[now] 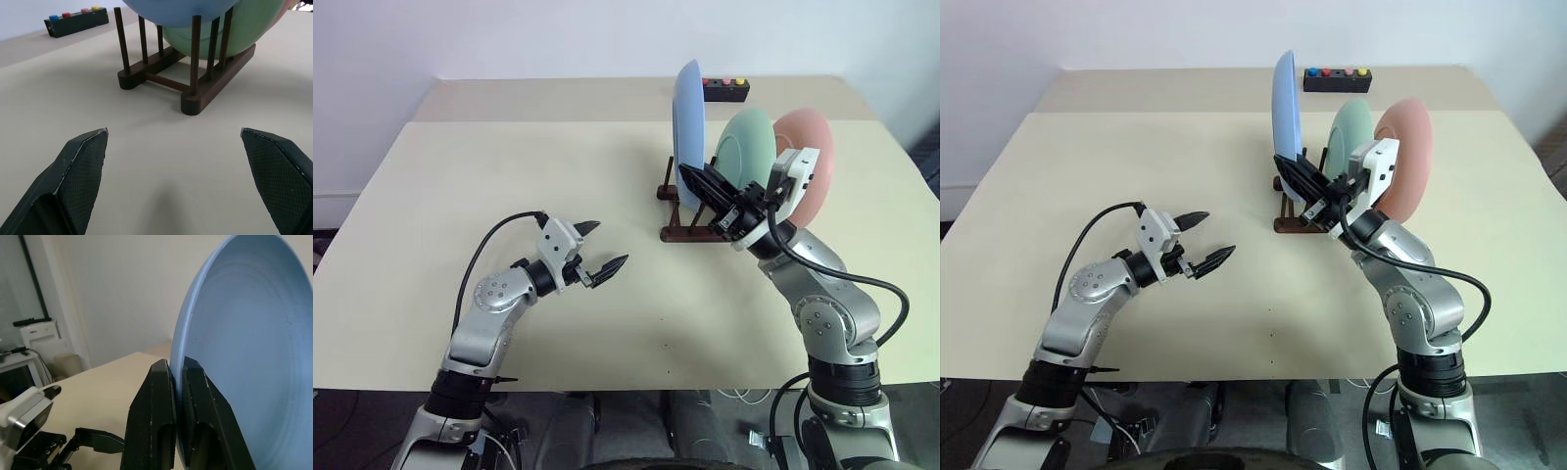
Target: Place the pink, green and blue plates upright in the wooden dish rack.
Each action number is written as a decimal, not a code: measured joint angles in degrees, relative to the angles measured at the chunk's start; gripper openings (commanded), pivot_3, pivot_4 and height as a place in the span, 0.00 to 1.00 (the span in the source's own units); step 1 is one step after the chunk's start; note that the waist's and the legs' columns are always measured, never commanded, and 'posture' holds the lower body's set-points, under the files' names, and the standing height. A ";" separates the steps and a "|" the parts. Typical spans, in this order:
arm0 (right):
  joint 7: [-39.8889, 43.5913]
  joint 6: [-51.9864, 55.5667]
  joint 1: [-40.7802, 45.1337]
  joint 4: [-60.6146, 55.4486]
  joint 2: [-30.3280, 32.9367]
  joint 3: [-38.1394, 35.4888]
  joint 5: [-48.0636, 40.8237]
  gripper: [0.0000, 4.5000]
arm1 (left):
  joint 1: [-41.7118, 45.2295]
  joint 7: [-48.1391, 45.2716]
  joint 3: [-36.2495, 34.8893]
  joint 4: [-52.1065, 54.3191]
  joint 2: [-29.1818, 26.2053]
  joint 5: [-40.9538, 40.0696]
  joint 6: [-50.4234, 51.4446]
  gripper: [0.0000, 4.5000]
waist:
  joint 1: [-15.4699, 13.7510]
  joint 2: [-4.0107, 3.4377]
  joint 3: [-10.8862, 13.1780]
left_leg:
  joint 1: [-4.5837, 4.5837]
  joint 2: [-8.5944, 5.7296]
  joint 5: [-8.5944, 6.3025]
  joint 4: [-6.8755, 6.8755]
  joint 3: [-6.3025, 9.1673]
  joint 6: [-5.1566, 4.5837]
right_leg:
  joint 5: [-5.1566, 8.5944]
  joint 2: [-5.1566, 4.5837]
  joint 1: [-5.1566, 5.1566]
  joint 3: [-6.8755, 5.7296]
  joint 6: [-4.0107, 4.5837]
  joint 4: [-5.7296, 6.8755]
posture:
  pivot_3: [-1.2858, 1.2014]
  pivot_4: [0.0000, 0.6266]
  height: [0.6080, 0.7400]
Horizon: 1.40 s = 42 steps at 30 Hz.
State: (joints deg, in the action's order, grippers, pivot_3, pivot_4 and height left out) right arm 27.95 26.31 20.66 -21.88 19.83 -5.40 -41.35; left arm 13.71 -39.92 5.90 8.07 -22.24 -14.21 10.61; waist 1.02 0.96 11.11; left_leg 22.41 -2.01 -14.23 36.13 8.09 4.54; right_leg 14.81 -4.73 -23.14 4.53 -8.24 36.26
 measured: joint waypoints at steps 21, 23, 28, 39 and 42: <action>-0.60 5.49 0.00 0.28 -0.16 -1.91 -3.28 0.96 | 0.03 -0.02 0.07 -0.09 0.06 1.06 -1.01 1.00 | 0.01 0.00 0.00 | 0.00 0.00 0.00 0.00 0.00 0.00 | 0.00 0.00 0.00 0.00 0.00 0.00 | 0.52 0.24 1.00; -0.60 5.48 0.00 0.29 -0.15 -1.91 -3.18 0.99 | 0.03 -0.02 0.07 -0.10 0.07 1.09 -1.01 1.00 | 0.01 0.00 0.00 | 0.00 0.00 0.00 -0.01 0.00 0.00 | 0.00 0.00 0.00 0.00 0.00 0.00 | 0.52 0.24 1.00; -0.59 5.26 0.01 0.36 0.31 -1.91 -1.62 0.99 | 0.04 -0.02 0.07 -0.11 0.15 1.14 -1.01 1.00 | 0.01 0.00 0.00 | 0.00 0.00 0.00 -0.01 0.00 0.00 | 0.00 0.00 0.00 0.00 0.00 0.00 | 0.52 0.24 1.00; 1.04 1.49 3.35 0.71 4.74 -1.43 6.02 0.99 | 0.04 0.02 0.12 -0.13 0.46 1.20 -1.04 1.00 | 0.02 -0.01 0.00 | 0.00 0.00 0.00 -0.01 -0.01 0.00 | 0.00 0.00 0.00 0.00 0.00 -0.01 | 0.52 0.24 1.00; 2.26 0.79 4.41 0.44 7.28 -1.42 7.76 0.99 | 0.03 0.05 0.13 -0.13 0.49 1.20 -1.04 1.00 | -0.01 -0.01 0.00 | 0.01 0.00 0.00 0.00 -0.01 0.00 | 0.00 0.00 0.00 0.00 0.00 -0.01 | 0.52 0.24 1.00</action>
State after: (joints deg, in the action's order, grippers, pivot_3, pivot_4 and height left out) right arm 30.21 27.10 25.07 -21.43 27.12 -6.82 -33.59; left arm 13.75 -39.87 6.02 7.94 -21.75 -13.01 9.57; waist 1.01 0.94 11.11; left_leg 22.42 -2.01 -14.24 36.13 8.08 4.53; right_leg 14.81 -4.73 -23.14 4.53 -8.24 36.24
